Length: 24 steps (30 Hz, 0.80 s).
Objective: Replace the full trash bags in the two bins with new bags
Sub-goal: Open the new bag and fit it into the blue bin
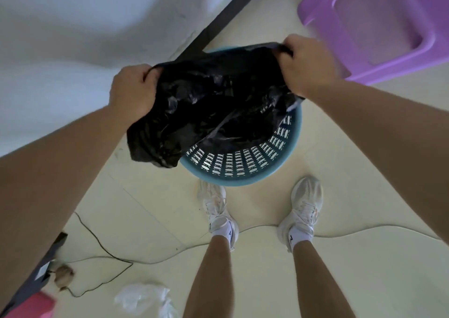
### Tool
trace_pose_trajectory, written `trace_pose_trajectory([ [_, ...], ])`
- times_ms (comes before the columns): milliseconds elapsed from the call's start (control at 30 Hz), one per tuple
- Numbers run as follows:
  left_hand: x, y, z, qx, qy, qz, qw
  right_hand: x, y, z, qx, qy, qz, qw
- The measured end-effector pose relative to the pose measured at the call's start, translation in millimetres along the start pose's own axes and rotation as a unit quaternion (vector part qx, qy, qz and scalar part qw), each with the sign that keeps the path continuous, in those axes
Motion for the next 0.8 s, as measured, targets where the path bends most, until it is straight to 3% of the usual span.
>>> trace_pose_trajectory([
  [67,-7.4,-18.1,19.0,0.085,0.09,-0.062,0.99,0.1,-4.5,17.0,0.008,-0.07,0.039,0.997],
  [233,-29.6,-59.7,26.0,0.173,0.087,-0.019,0.981,-51.9,-36.7,41.7,0.045,-0.293,0.218,0.93],
  [333,-39.4,-89.1,0.3,0.266,0.092,-0.006,0.959,-95.8,-48.2,25.2,0.08,-0.316,0.284,0.902],
  [400,-36.7,-108.9,-13.5,0.275,0.14,-0.086,0.947,-106.7,-48.4,0.3,0.142,-0.31,0.32,0.884],
  [500,-27.4,-122.6,-39.0,0.282,0.21,-0.179,0.919,-125.3,-50.9,-32.3,0.233,-0.326,0.399,0.825],
  [567,-21.8,-121.3,-55.9,0.315,0.234,-0.245,0.887,-135.7,-42.7,-49.8,0.237,-0.34,0.432,0.801],
  [633,-25.3,-107.2,-72.6,0.36,0.272,-0.363,0.815,-144.8,-23.5,-65.6,0.185,-0.356,0.452,0.797],
  [700,-26.6,-91.3,-81.8,0.323,0.353,-0.451,0.753,-138.6,-1.8,-79.9,0.121,-0.36,0.484,0.789],
  [733,-23.9,-85.0,-83.9,0.259,0.373,-0.436,0.777,-136.5,3.7,-86.0,0.101,-0.367,0.494,0.782],
  [800,-22.9,-71.5,-92.3,0.109,0.331,-0.295,0.89,-125.1,13.1,-100.1,0.05,-0.364,0.438,0.821],
])
Point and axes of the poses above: each hand's wrist, its own z-axis towards the middle knuckle, its own y-axis out of the back of the hand, x = y × z, the point moved 2 cm from there along z, towards the middle knuckle, and after that the axes turned 6 degrees about y, right-handed, at the moved point
